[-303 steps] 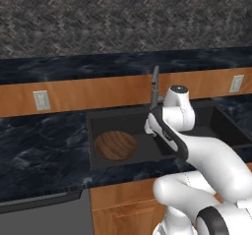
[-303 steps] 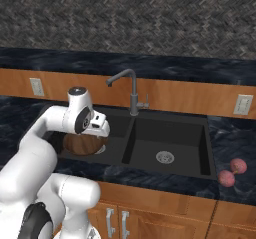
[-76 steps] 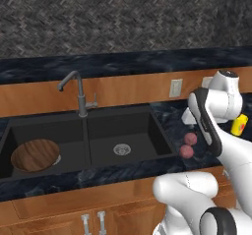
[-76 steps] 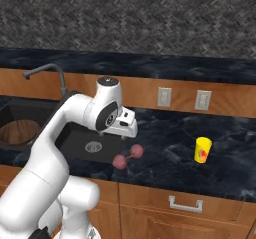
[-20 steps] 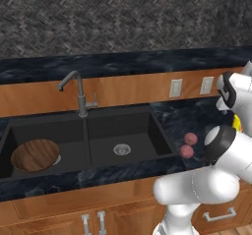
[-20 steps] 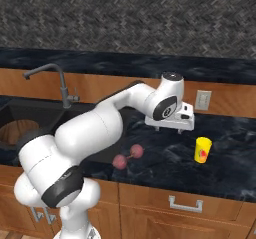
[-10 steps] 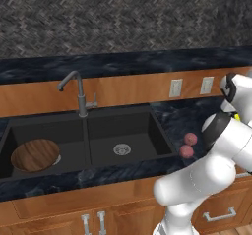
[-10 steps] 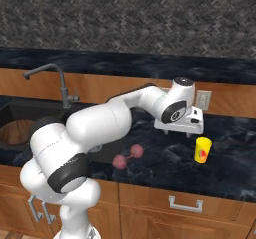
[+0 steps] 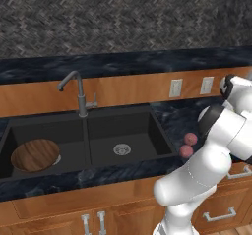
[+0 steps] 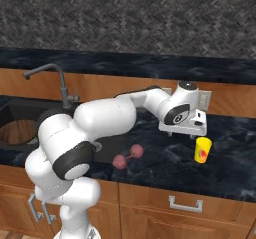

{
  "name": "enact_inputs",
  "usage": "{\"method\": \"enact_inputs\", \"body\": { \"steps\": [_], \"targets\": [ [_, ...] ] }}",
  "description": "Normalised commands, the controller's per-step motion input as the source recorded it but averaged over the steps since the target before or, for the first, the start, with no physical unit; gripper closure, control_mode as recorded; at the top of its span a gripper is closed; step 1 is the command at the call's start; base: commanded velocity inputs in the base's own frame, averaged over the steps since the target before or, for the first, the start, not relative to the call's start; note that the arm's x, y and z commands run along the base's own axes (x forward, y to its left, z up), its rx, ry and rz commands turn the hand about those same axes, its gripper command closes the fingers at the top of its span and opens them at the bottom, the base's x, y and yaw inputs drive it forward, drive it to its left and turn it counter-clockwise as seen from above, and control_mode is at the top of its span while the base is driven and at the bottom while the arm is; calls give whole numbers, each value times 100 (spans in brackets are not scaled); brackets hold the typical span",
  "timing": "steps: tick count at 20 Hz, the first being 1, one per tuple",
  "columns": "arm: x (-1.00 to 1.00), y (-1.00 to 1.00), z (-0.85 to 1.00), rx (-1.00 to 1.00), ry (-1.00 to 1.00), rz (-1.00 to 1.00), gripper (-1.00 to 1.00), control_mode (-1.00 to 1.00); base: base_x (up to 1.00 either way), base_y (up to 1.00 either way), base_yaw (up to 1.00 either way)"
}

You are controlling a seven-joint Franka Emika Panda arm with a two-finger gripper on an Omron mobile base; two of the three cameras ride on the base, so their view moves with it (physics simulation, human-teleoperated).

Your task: Remove the onion and onion from the sink. Then move the bowl and cup from the counter to the sink for washing.

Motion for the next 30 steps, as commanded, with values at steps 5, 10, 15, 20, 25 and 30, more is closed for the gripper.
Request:
{"method": "enact_inputs", "body": {
  "steps": [5, 10, 15, 20, 25, 30],
  "targets": [
    [18, -17, -14, 0, 0, 0, -100, -100, 0, 0, 0],
    [18, -20, -12, 0, 0, 0, -100, -100, 0, 0, 0],
    [17, -17, -9, 0, 0, 0, -100, -100, 0, 0, 0],
    [16, -16, -9, 0, 1, 0, -100, -100, 0, 0, 0],
    [13, -12, -13, 0, 4, 0, -100, -100, 0, 0, 0],
    [12, -8, -12, 0, 5, 0, -100, -100, 0, 0, 0]
  ]
}}
